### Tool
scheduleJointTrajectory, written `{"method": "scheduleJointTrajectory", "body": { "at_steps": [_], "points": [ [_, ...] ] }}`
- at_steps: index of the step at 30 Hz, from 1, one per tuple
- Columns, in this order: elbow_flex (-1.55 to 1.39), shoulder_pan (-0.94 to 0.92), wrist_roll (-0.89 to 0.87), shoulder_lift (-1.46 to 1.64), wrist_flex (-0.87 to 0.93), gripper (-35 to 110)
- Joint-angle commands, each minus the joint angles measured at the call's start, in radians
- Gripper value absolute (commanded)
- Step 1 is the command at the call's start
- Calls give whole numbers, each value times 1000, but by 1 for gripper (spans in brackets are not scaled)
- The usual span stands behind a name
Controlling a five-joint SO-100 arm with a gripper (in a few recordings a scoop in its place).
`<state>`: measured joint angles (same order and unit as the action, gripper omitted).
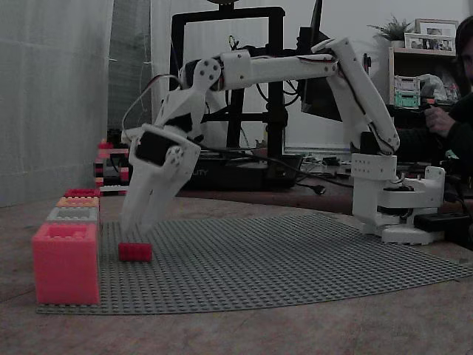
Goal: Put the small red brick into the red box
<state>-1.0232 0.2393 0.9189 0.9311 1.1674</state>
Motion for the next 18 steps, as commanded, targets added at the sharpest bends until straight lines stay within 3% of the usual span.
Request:
{"method": "scheduleJointTrajectory", "body": {
  "at_steps": [1,15,18],
  "points": [
    [67,26,14,28,18,20],
    [69,28,14,-26,-11,17],
    [74,29,14,-37,-17,11]
  ]
}}
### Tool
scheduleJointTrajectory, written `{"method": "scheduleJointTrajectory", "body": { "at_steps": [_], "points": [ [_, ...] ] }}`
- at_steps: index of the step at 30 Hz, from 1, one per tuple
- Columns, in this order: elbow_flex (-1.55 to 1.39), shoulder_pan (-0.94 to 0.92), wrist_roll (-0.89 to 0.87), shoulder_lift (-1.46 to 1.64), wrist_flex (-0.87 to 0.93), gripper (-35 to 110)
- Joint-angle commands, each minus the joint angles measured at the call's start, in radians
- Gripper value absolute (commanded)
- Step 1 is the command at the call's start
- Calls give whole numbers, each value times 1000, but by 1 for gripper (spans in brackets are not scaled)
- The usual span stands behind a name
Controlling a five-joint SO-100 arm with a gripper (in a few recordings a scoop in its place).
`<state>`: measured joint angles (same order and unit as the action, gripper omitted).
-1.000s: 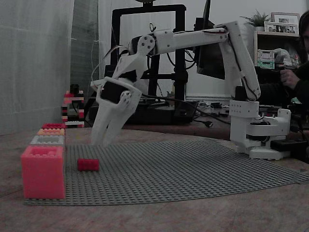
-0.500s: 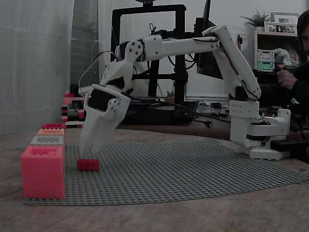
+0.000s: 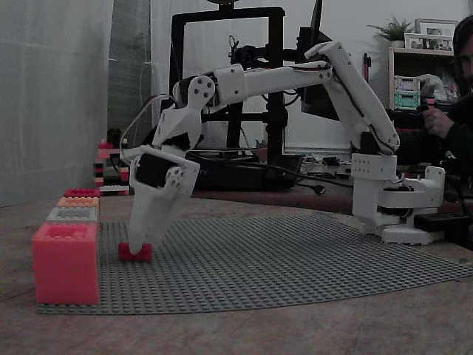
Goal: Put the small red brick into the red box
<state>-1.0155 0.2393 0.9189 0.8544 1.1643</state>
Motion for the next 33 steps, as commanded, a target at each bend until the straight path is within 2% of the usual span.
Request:
{"method": "scheduleJointTrajectory", "body": {
  "at_steps": [1,4,11,15,21,27,33],
  "points": [
    [69,29,14,37,-15,6],
    [78,29,9,32,-18,0],
    [81,32,-64,112,9,0],
    [44,37,-126,233,67,0],
    [-163,38,-238,502,86,0],
    [-207,-69,-474,578,37,0],
    [-66,-239,-680,426,-35,0]
  ]
}}
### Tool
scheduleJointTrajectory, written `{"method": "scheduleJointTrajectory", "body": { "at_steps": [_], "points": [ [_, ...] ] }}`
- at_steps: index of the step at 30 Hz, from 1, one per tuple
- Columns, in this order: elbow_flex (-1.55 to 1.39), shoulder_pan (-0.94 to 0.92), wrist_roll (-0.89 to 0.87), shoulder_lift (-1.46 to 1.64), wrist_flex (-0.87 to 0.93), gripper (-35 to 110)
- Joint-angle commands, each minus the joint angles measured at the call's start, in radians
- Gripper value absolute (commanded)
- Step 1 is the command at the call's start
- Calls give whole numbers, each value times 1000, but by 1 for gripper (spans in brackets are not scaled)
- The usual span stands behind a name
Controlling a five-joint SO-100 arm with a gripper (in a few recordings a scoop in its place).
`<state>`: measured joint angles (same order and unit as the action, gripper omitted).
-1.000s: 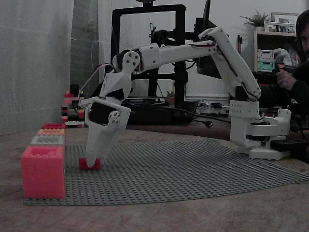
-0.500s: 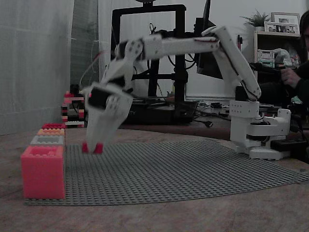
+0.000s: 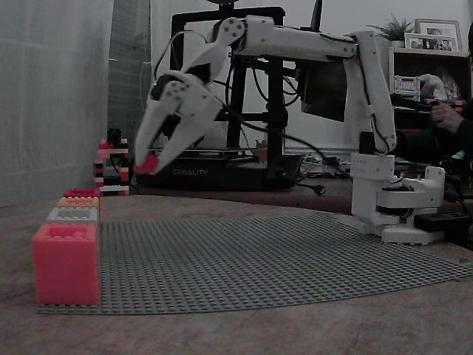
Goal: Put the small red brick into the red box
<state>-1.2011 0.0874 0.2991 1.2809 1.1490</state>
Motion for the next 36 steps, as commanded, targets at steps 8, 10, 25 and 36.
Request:
{"method": "scheduleJointTrajectory", "body": {
  "at_steps": [8,10,25,36],
  "points": [
    [511,-267,-216,-319,-26,1],
    [620,-290,-225,-397,-26,0],
    [1200,-334,-169,-798,-26,0],
    [1200,-354,-155,-828,-35,11]
  ]
}}
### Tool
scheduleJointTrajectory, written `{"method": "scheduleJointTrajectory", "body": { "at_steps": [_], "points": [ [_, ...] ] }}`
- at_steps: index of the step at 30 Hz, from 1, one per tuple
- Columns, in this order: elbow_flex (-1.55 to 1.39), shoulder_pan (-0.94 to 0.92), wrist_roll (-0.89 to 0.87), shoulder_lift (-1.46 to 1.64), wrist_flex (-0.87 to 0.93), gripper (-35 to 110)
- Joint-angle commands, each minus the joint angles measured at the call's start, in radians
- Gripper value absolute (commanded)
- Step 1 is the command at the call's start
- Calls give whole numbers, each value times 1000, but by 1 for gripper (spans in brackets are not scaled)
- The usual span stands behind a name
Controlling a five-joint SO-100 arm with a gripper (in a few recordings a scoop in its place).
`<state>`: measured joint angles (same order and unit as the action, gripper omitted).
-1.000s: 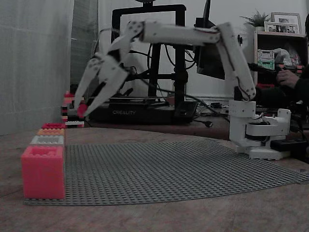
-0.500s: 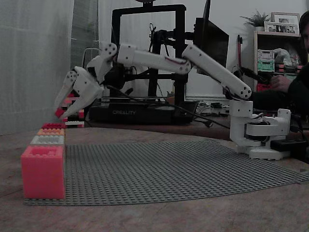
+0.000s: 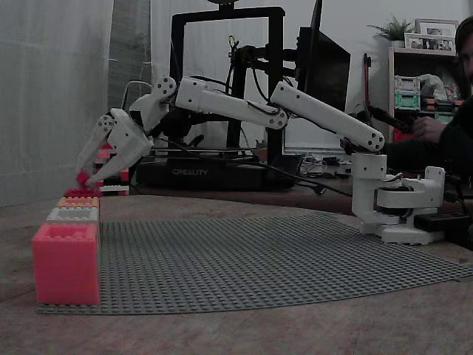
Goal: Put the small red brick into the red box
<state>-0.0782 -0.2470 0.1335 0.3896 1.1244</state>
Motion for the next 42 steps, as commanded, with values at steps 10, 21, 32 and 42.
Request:
{"method": "scheduleJointTrajectory", "body": {
  "at_steps": [10,21,32,42],
  "points": [
    [-172,-28,15,258,-75,0],
    [-1111,15,91,1046,-319,0],
    [-2003,163,60,1649,-288,2],
    [-2675,239,31,2330,-117,2]
  ]
}}
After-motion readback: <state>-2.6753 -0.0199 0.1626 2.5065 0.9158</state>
